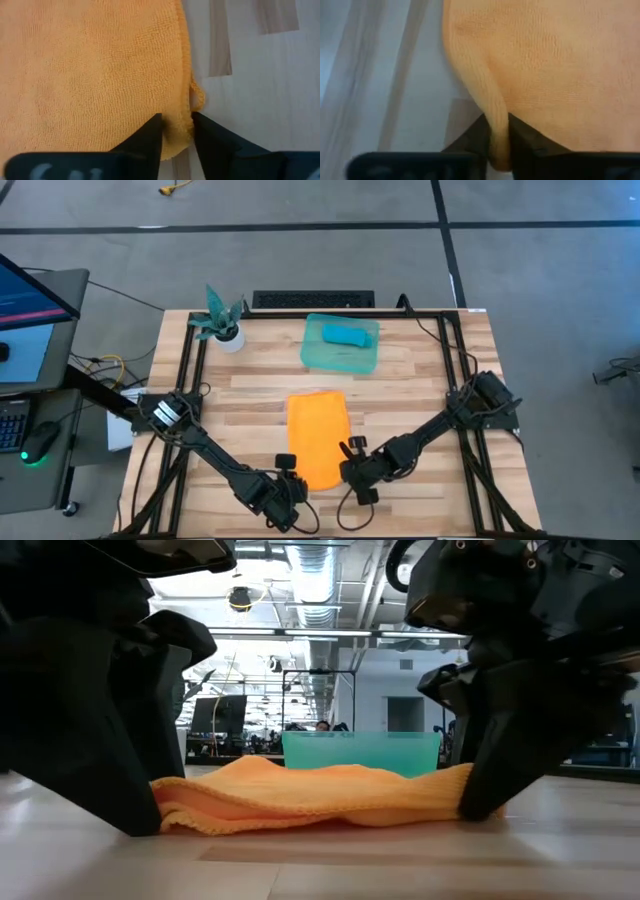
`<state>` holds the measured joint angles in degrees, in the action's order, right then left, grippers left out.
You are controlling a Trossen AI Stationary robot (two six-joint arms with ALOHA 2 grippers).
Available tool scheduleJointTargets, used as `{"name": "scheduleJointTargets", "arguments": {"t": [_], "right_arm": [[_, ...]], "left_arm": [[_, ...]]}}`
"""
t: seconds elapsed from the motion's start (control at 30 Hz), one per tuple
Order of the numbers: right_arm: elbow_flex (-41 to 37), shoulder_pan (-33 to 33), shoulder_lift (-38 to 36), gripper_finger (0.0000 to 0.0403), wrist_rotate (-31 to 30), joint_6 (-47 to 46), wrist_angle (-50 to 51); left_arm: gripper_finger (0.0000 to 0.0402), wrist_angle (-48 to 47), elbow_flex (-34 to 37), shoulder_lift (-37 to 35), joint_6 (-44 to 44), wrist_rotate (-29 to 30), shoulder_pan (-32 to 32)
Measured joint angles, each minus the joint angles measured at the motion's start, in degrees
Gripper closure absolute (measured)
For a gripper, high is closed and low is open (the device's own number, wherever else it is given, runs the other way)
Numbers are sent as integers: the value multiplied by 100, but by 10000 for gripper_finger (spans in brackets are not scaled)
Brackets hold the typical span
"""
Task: Roll microfiber towels into tight, uniform cylinder then place into a basket
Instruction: Fold the yellow microfiber towel
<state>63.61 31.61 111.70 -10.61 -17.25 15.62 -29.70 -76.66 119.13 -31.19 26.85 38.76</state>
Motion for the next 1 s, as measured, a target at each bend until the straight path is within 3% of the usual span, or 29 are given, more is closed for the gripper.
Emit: {"name": "scheduleJointTargets", "arguments": {"t": [0.17,0.3,0.4,0.53,1.0], "right_arm": [[-2,-4,0,389,-2,102,-50],[-4,-2,5,379,2,216,-71],[-9,21,7,372,5,227,-74],[38,67,-35,391,176,278,38],[1222,677,-28,395,176,284,1369]], "left_arm": [[361,58,7,12,146,36,-4],[396,106,2,25,493,156,34],[394,89,-29,36,510,259,73],[397,-81,-135,44,512,306,113],[400,-762,-838,35,481,831,372]]}}
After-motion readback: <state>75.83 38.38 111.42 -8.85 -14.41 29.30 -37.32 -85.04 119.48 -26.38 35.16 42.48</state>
